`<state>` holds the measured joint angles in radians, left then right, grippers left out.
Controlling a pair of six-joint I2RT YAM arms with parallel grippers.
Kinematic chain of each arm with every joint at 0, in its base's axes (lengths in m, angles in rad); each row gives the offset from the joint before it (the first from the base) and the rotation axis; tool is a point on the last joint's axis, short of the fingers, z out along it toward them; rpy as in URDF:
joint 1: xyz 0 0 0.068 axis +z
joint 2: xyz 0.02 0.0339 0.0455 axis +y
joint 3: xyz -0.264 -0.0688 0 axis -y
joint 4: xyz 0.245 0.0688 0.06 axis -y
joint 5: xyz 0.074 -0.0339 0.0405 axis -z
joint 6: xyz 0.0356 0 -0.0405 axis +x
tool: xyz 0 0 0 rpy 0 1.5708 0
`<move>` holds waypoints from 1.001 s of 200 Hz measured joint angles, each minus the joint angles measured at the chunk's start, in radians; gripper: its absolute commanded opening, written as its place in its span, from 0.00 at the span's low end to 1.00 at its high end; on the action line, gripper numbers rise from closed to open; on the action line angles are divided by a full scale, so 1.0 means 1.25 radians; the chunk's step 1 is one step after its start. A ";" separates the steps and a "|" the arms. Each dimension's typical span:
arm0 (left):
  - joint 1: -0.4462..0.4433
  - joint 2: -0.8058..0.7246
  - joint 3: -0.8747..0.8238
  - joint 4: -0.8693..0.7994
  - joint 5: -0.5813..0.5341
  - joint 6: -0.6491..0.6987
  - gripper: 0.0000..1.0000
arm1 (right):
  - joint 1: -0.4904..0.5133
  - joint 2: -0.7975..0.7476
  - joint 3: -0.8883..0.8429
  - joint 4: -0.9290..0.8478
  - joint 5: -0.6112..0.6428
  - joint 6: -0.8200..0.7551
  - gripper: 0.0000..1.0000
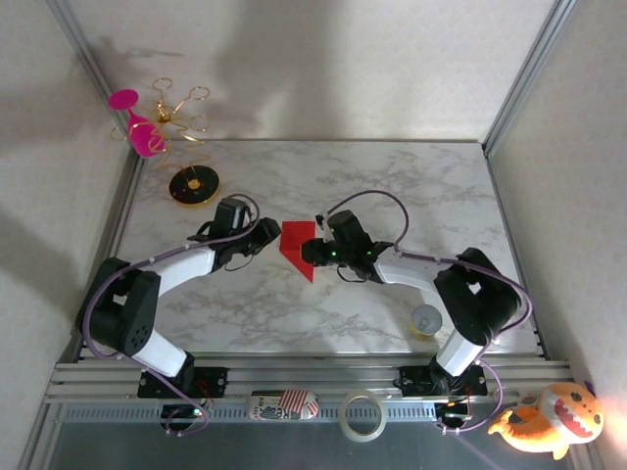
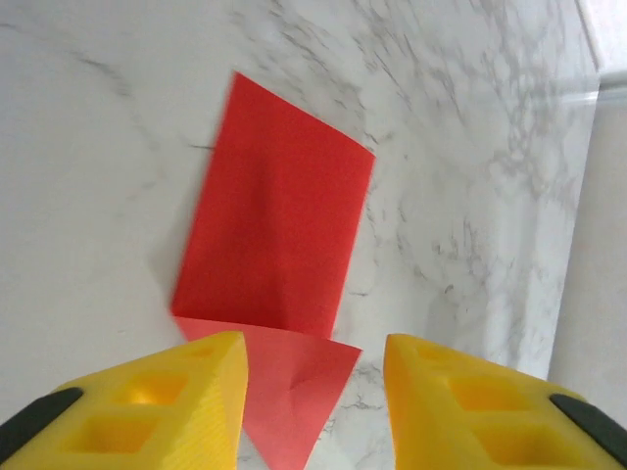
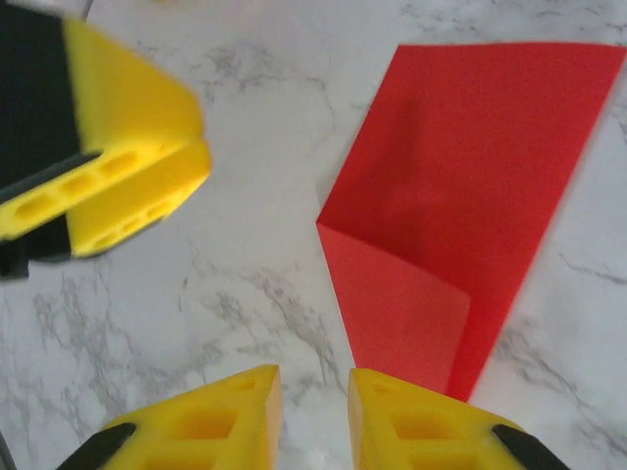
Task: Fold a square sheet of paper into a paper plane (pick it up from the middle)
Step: Third fold the triangle at the center of the table, then fourth fold the wing at the center of the table.
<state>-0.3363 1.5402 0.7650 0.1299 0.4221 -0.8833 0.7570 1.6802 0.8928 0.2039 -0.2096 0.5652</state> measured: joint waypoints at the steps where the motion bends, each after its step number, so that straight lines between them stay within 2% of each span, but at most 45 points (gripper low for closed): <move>1: 0.001 -0.001 -0.002 0.001 0.000 -0.001 0.45 | 0.000 0.002 0.001 0.001 0.000 0.000 0.22; 65: 0.006 0.010 -0.069 0.056 0.036 -0.072 0.46 | 0.000 0.127 0.095 -0.037 0.006 0.004 0.20; 118: -0.002 0.069 -0.063 0.060 0.057 -0.069 0.42 | -0.002 0.178 0.117 -0.103 0.046 0.013 0.19; 146: -0.017 0.105 -0.032 0.052 0.074 -0.053 0.29 | -0.007 0.188 0.123 -0.123 0.049 0.022 0.18; 200: -0.034 0.152 0.024 0.023 0.081 -0.020 0.31 | -0.010 0.197 0.132 -0.131 0.048 0.031 0.16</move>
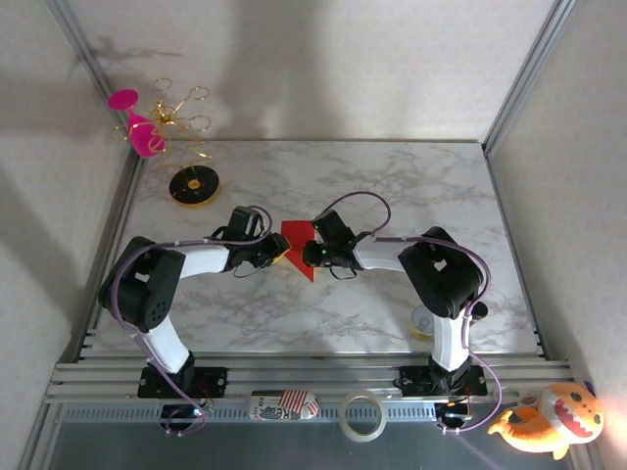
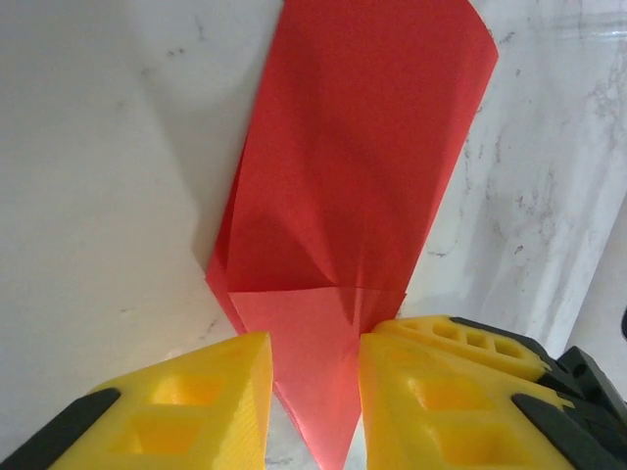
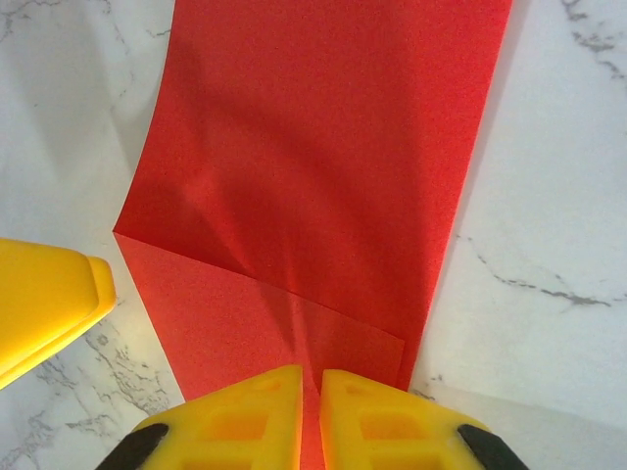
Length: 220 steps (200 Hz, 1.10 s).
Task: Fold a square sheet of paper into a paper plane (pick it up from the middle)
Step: Fourth fold the wing at the center of the table.
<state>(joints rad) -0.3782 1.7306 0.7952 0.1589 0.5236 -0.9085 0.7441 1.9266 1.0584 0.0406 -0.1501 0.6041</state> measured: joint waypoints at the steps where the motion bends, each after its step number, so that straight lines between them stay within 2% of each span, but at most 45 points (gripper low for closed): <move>1: 0.000 0.001 0.000 -0.001 0.000 0.000 0.31 | 0.000 0.000 0.000 0.000 0.000 0.000 0.16; 41: 0.000 0.013 0.006 -0.032 -0.018 0.015 0.34 | -0.001 0.000 0.000 0.000 0.000 0.009 0.15; 83: 0.000 0.018 0.024 -0.038 -0.020 0.019 0.26 | -0.002 0.001 0.000 0.000 -0.002 0.009 0.14; 104: 0.000 0.026 0.037 -0.038 -0.020 0.022 0.26 | -0.002 0.002 0.000 0.001 -0.002 0.009 0.13; 177: 0.000 0.047 0.044 -0.038 -0.018 0.036 0.35 | -0.003 0.004 0.000 0.003 -0.003 0.009 0.13; 220: 0.000 0.049 0.045 -0.038 -0.017 0.040 0.28 | -0.004 0.006 0.000 0.009 -0.003 0.008 0.12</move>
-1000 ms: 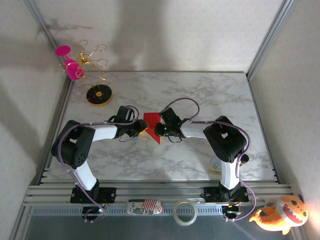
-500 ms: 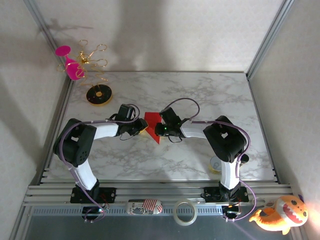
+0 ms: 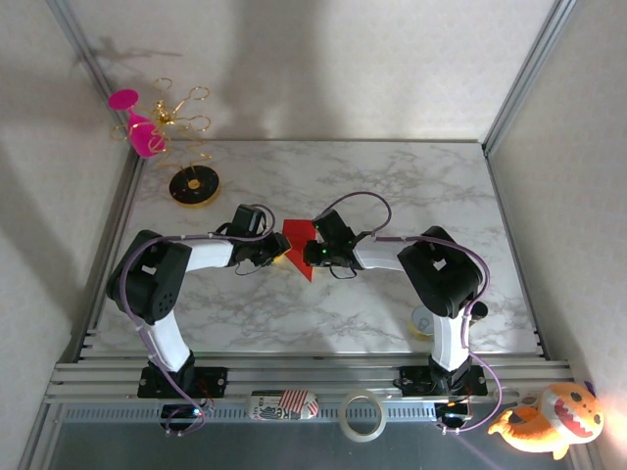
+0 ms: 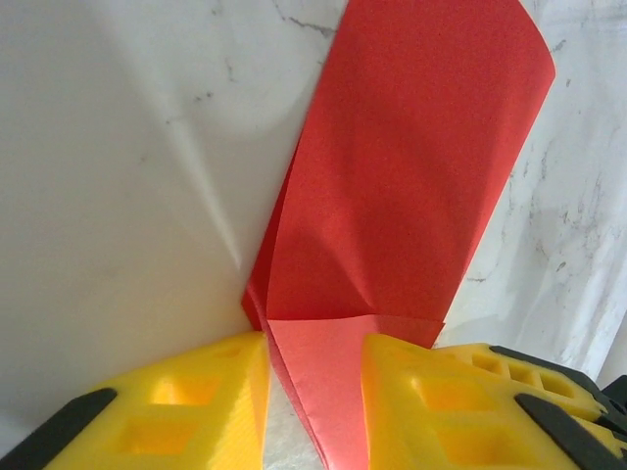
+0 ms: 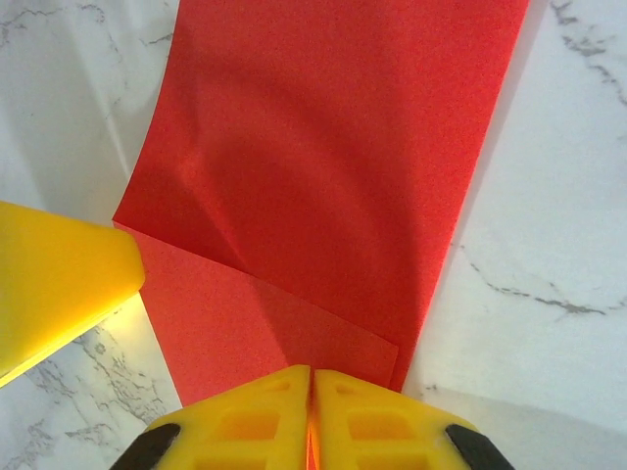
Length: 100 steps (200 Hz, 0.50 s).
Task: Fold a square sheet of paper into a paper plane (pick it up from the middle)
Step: Fourth fold the wing at the center of the table.
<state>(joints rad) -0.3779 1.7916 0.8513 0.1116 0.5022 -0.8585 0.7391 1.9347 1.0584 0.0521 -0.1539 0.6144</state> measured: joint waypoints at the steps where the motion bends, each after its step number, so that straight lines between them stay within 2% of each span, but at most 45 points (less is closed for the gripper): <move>1: 0.000 0.000 0.000 0.000 0.000 0.000 0.28 | 0.000 0.000 0.000 0.000 0.000 0.000 0.12; 100: 0.026 0.021 0.025 0.003 0.075 0.057 0.24 | -0.003 0.001 -0.001 0.008 -0.005 -0.018 0.10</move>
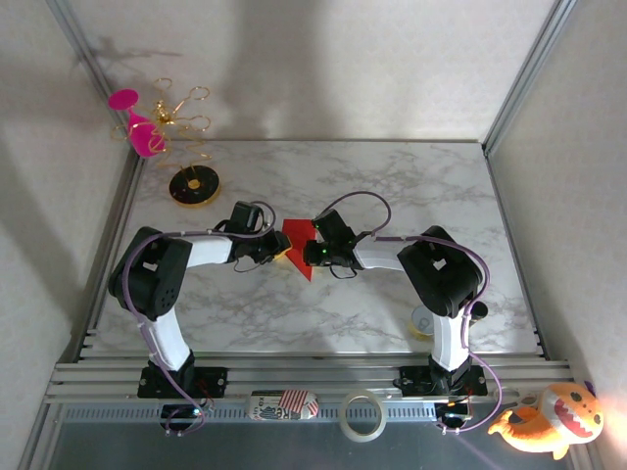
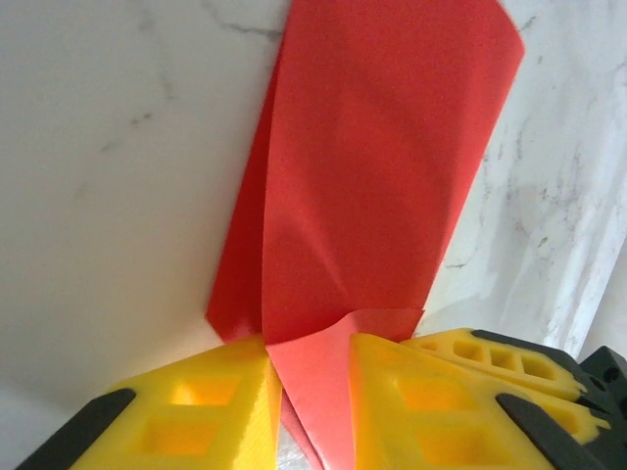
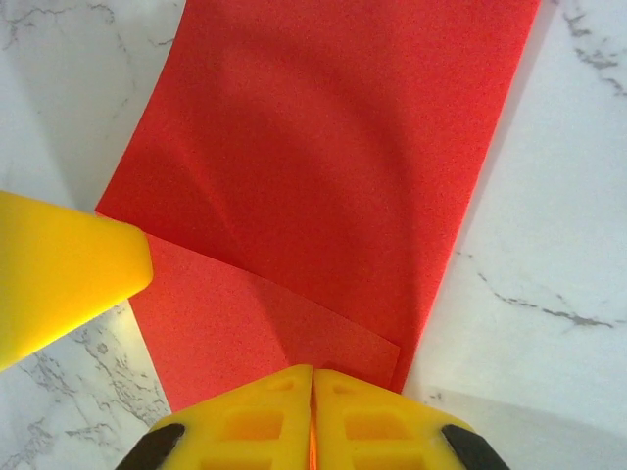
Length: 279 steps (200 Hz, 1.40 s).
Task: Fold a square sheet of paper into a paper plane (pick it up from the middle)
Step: Fourth fold the wing at the center of the table.
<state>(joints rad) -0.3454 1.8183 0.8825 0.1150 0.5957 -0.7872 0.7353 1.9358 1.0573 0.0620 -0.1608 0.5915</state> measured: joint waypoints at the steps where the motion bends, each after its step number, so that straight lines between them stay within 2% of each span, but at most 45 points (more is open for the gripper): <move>1: 0.000 0.000 0.000 0.000 0.001 0.000 0.24 | 0.000 0.000 0.000 0.000 0.000 0.000 0.10; 67: 0.018 0.033 0.020 0.003 0.032 0.038 0.20 | -0.006 0.000 -0.005 0.008 -0.016 -0.031 0.10; 111: 0.021 0.036 0.020 0.003 0.035 0.044 0.09 | -0.009 0.000 -0.005 0.007 -0.026 -0.056 0.11; 132: 0.021 0.035 0.018 0.010 0.035 0.031 0.07 | -0.009 -0.001 -0.005 0.007 -0.027 -0.076 0.15; 161: 0.020 0.005 -0.009 0.032 0.025 -0.006 0.07 | -0.010 -0.024 -0.005 -0.010 -0.011 -0.128 0.28; 193: -0.007 -0.061 -0.060 0.064 -0.050 -0.086 0.07 | -0.017 -0.112 -0.056 0.027 0.003 -0.194 0.36; 239: -0.092 -0.104 -0.067 0.069 -0.195 -0.201 0.07 | -0.012 -0.271 -0.227 0.188 0.058 -0.271 0.48; 279: -0.136 -0.123 -0.068 0.070 -0.293 -0.278 0.07 | 0.033 -0.299 -0.332 0.302 0.147 -0.335 0.49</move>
<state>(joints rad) -0.5159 1.6646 0.7971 0.2028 0.2295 -1.1343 0.7761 1.5616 0.6422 0.4400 0.0231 0.1726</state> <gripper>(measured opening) 0.069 0.489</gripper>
